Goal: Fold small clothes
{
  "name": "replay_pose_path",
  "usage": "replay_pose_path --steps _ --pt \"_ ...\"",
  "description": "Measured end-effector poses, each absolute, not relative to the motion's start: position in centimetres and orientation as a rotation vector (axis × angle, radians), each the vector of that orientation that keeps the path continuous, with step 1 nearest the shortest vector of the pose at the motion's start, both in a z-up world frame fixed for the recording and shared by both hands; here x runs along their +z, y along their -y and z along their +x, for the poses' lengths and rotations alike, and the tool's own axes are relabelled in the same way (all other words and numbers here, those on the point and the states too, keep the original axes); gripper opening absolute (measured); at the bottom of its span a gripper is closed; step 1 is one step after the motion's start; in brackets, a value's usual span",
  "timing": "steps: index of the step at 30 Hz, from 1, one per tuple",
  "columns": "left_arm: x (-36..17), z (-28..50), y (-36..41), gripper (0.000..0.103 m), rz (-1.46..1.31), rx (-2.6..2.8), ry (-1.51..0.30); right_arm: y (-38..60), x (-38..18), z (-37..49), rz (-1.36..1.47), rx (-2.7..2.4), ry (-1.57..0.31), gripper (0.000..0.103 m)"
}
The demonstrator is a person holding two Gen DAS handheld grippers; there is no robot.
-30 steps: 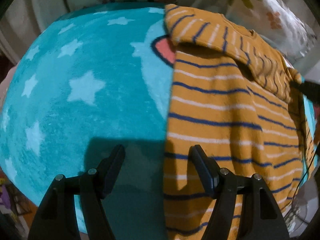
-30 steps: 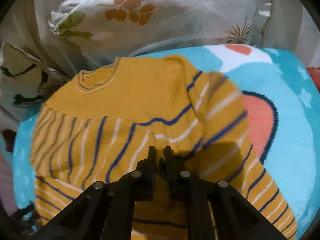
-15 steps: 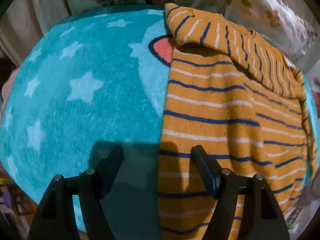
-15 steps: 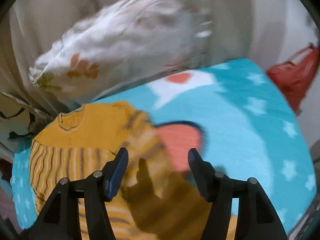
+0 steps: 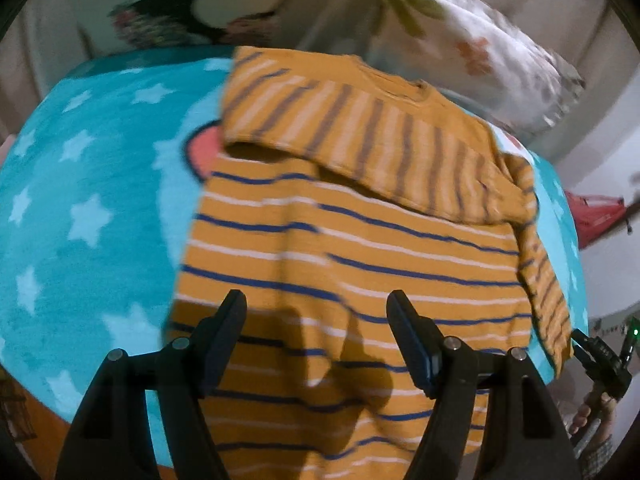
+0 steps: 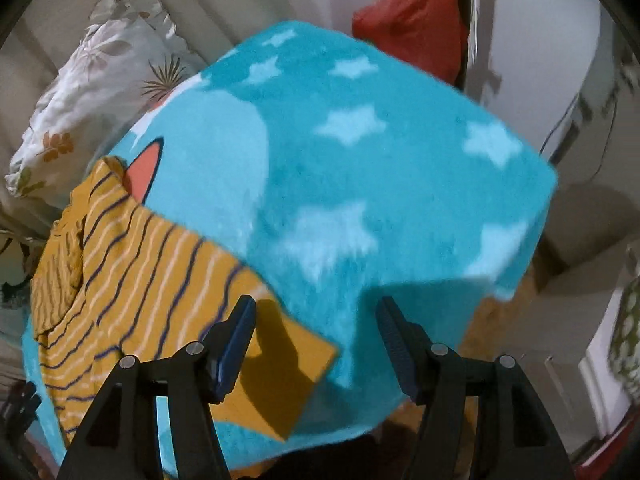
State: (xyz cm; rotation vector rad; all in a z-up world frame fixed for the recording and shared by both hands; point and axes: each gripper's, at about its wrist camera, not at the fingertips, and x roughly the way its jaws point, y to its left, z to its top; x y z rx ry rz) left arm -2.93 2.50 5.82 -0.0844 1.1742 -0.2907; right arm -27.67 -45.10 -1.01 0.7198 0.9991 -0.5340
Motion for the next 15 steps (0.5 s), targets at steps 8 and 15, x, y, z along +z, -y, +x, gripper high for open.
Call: replay_pose_path --steps 8,15 --pt "5.3 -3.7 1.2 0.072 -0.068 -0.305 -1.195 41.1 -0.5 -25.2 0.655 -0.392 -1.014 0.015" --pt "6.0 -4.5 0.6 0.072 -0.124 -0.239 -1.170 46.4 4.9 -26.0 0.673 -0.363 -0.859 0.013"
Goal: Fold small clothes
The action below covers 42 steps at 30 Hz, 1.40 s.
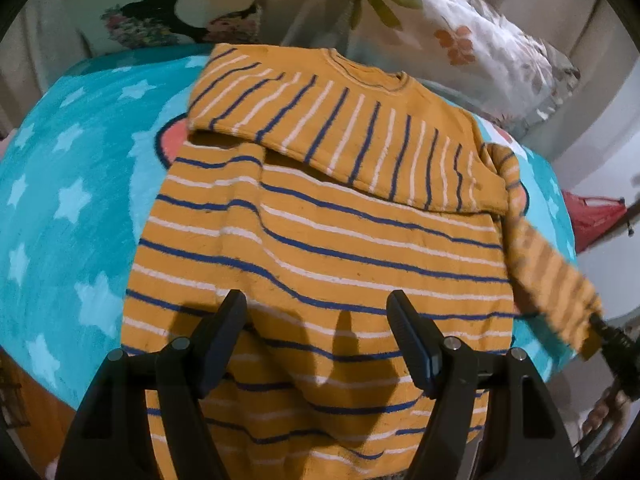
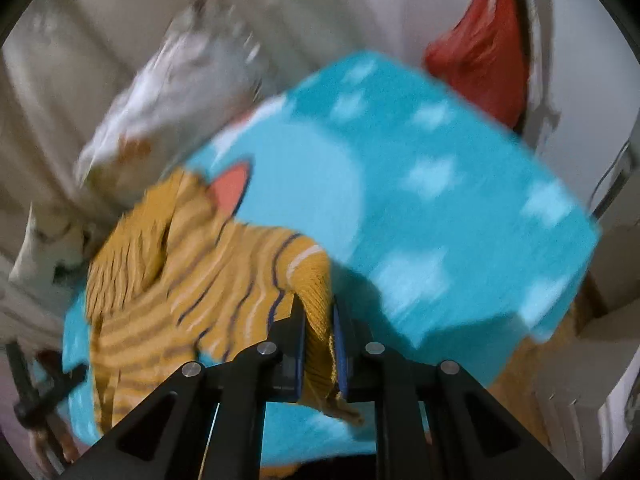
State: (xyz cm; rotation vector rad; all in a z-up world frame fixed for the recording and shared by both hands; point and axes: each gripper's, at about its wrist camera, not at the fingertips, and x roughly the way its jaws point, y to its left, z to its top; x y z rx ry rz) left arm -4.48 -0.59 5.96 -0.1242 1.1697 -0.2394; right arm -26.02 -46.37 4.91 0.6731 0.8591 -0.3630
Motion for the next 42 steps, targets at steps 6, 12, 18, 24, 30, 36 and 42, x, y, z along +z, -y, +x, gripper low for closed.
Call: replay_pose_path --steps 6,12,18,24,30,36,42 --pt "6.4 -4.5 -1.0 0.072 -0.175 -0.199 -1.146 58.0 7.6 -28.4 0.667 -0.692 -0.792 0.013" --pt "6.9 -3.9 -3.0 0.072 -0.194 -0.185 -1.125 55.3 10.5 -23.3 0.602 -0.585 -0.792 0.013" --pt "7.0 -3.0 -6.5 0.072 -0.204 -0.173 -1.116 44.9 12.1 -13.3 0.648 -0.241 -0.816 0.013" --pt "6.9 -2.3 -11.3 0.072 -0.198 -0.144 -1.104 32.6 11.8 -3.0 0.762 0.116 -0.859 0.013" --pt "5.9 -2.2 -16.4 0.072 -0.216 -0.116 -1.125 20.3 10.2 5.3 0.699 0.310 -0.947 0.013" --pt "5.1 -2.4 -19.9 0.072 -0.246 -0.095 -1.141 12.2 5.8 11.0 0.625 0.335 -1.064 0.013" --pt "4.5 -2.6 -21.8 0.072 -0.278 -0.085 -1.157 8.2 3.5 14.2 0.569 0.306 -1.133 0.023"
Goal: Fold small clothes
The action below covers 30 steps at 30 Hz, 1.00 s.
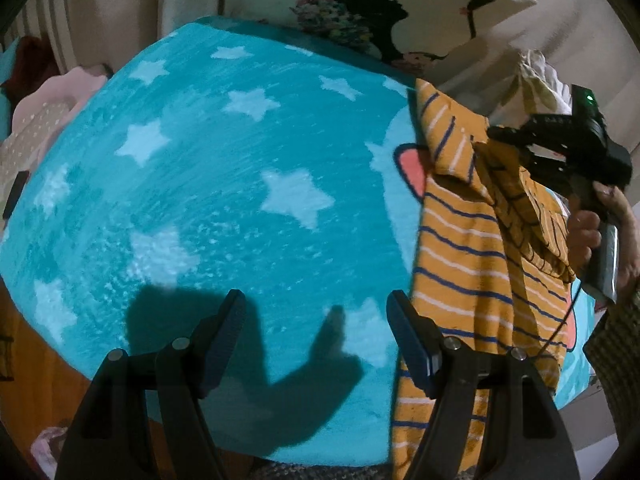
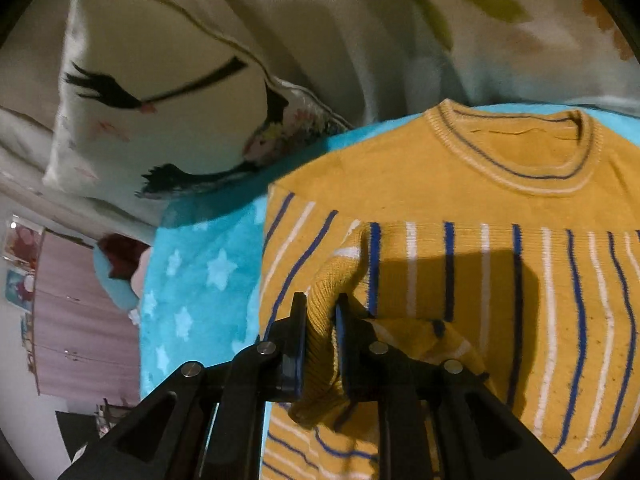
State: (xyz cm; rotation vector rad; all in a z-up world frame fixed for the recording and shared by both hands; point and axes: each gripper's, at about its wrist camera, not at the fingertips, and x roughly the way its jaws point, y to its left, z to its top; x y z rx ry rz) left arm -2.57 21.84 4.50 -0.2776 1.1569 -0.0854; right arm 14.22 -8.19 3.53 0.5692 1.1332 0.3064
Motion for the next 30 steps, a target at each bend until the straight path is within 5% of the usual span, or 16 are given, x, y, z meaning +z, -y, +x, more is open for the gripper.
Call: replay_pose_path --steps 3,14,30 --pt "4.3 -2.6 -22.2 0.072 -0.286 -0.087 -1.162 6.6 3.2 15.2 0.566 0.291 -1.140 0.036" --pt "4.2 -1.7 -22.1 0.072 -0.285 -0.120 -1.172 3.2 6.2 14.6 0.476 0.374 -1.104 0.044" --pt "2.4 0.7 -16.5 0.072 -0.324 -0.336 -1.247 28.2 5.4 -5.8 0.518 -0.111 -1.114 0.052"
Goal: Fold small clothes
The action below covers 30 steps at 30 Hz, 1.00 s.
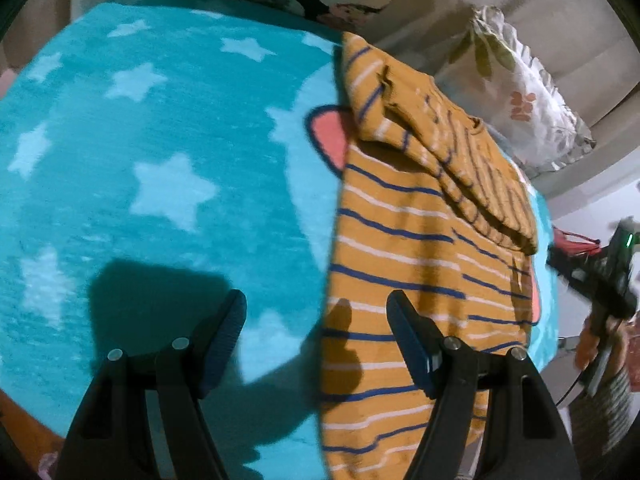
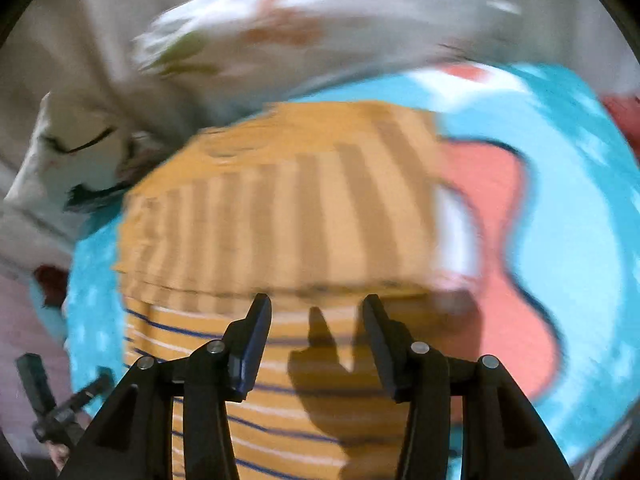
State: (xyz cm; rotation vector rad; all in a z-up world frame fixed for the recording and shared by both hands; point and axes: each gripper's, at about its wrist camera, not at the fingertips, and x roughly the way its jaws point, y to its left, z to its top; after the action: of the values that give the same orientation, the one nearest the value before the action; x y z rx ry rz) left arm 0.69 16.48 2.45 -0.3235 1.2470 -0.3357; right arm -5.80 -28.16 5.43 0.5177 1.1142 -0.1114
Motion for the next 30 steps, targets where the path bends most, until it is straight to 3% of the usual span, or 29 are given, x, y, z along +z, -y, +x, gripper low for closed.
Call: replay_pose_path --steps 6,17,21,25,30 --pt "1.1 0.5 -14.7 0.072 -0.399 -0.355 -1.287 33.2 1.0 -12.4 0.691 -0.153 -1.152 0.052" --pt "0.6 -3.5 -13.6 0.070 -0.564 -0.383 -1.255 31.9 -3.4 -15.9 1.044 0.244 -1.060 0.054" --pt "0.2 -6.0 -13.4 0.059 -0.636 -0.392 -1.260 29.3 -4.8 -17.5 1.129 0.410 -1.092 0.053" --pt "-0.1 -8.3 -13.4 0.040 -0.662 -0.379 -1.270 26.9 -4.6 -19.2 1.110 0.546 -1.138 0.053" --pt "-0.1 -9.8 -13.1 0.038 -0.671 -0.357 -1.253 25.1 -4.6 -20.0 1.076 0.610 -1.166 0.054"
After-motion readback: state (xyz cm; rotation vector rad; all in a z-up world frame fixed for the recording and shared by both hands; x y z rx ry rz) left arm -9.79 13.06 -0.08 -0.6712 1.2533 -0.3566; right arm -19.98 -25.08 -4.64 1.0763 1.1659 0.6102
